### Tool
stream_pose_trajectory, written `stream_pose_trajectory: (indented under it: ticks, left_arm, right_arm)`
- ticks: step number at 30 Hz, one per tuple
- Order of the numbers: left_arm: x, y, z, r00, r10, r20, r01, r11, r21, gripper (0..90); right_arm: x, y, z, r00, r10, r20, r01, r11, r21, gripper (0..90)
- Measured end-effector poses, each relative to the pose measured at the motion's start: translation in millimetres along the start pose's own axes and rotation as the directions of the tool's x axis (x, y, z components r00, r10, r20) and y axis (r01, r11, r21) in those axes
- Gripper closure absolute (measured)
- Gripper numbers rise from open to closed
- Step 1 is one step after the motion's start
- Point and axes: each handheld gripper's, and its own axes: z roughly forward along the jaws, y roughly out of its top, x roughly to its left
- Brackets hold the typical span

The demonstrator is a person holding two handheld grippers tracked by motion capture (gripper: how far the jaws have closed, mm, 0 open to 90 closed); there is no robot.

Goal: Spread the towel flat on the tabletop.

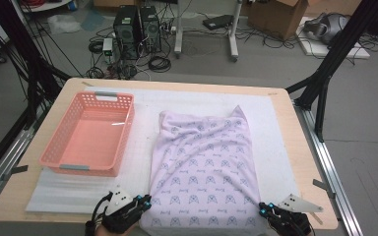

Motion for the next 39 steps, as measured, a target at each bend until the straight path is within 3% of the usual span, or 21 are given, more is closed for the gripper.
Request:
stream_pose_trajectory:
  ticks: [2,4,7,9,11,12,13,14,15,16,18,20,24,30,32,33,36,39]
  left_arm:
    - [0.4,1.5,-0.1,0.9999,-0.010,0.010,0.010,0.9998,-0.019,77.7]
    - [3.9,8.3,3.1,0.9990,-0.045,0.004,0.046,0.9977,-0.051,61.6]
    - [11.0,19.3,10.6,0.9974,-0.071,-0.012,0.070,0.9940,-0.084,56.1]
    - [15.8,25.1,21.1,0.9964,-0.079,-0.030,0.077,0.9950,-0.063,56.2]
    - [18.3,26.3,33.2,0.9953,-0.092,-0.030,0.092,0.9957,-0.008,56.6]
    - [17.1,24.7,38.7,0.9959,-0.080,-0.042,0.080,0.9967,0.012,57.2]
    - [15.6,23.6,38.9,0.9964,-0.064,-0.055,0.064,0.9980,0.000,57.5]
    - [13.7,22.5,38.8,0.9967,-0.038,-0.072,0.038,0.9993,0.000,61.9]
    - [12.3,21.4,38.4,0.9957,-0.010,-0.092,0.011,0.9999,0.002,72.2]
    - [11.8,20.0,37.0,0.9946,0.014,-0.103,-0.014,0.9999,0.003,81.3]
    - [13.1,21.0,34.8,0.9957,-0.016,-0.091,0.017,0.9998,0.010,85.0]
    - [13.7,20.1,29.8,0.9966,-0.020,-0.080,0.021,0.9997,0.015,85.4]
    - [12.0,15.4,19.0,0.9981,-0.028,-0.054,0.029,0.9996,0.002,85.3]
    - [-0.1,2.0,1.2,1.0000,-0.008,-0.002,0.008,0.9999,-0.009,83.8]
    - [0.9,2.3,0.6,0.9999,-0.015,-0.002,0.015,0.9994,-0.031,75.4]
    - [2.3,4.0,1.4,0.9997,-0.025,-0.001,0.025,0.9989,-0.039,63.6]
    - [9.5,13.7,7.0,0.9980,-0.063,-0.005,0.063,0.9951,-0.076,56.5]
    - [17.0,20.2,17.2,0.9961,-0.087,-0.012,0.086,0.9941,-0.065,57.2]
  right_arm:
    - [2.4,-2.2,-3.8,1.0000,0.001,-0.006,-0.001,1.000,0.002,87.6]
    - [3.0,-0.3,-6.1,0.9997,0.026,-0.004,-0.026,0.999,-0.030,79.6]
    - [2.8,10.4,-1.8,0.9985,0.051,0.019,-0.049,0.995,-0.083,67.1]
    - [3.6,14.9,6.3,0.9984,0.035,0.044,-0.031,0.997,-0.071,64.0]
    - [3.2,17.2,16.7,0.9974,0.033,0.064,-0.030,0.999,-0.041,63.9]
    - [1.9,17.2,21.0,0.9971,0.025,0.072,-0.023,0.999,-0.028,65.9]
    - [0.8,16.1,25.5,0.9977,0.018,0.065,-0.017,1.000,-0.012,69.8]
    - [0.8,15.1,25.9,0.9979,0.013,0.064,-0.011,1.000,-0.021,76.3]
    - [0.1,14.3,24.7,0.9990,0.006,0.044,-0.005,1.000,-0.019,86.8]
    - [0.1,14.1,23.9,0.9992,-0.003,0.041,0.004,1.000,-0.015,87.1]
    - [0.8,12.9,21.3,0.9992,-0.013,0.036,0.013,1.000,-0.008,88.0]
    - [0.7,10.7,18.0,0.9996,-0.017,0.024,0.017,1.000,-0.005,88.2]
    - [3.0,5.2,8.2,0.9996,-0.027,0.001,0.027,1.000,0.003,88.3]
    - [8.7,-6.9,-9.0,0.9991,-0.028,-0.032,0.029,0.999,0.016,88.2]
    - [9.0,-9.5,-12.6,0.9989,-0.022,-0.042,0.023,1.000,0.012,86.6]
    - [8.2,-9.1,-14.2,0.9989,-0.010,-0.046,0.009,1.000,-0.003,81.2]
    - [4.1,-2.4,-14.3,0.9994,0.030,-0.019,-0.031,0.997,-0.064,69.4]
    - [0.3,5.5,-5.6,0.9983,0.043,0.041,-0.040,0.997,-0.066,68.5]
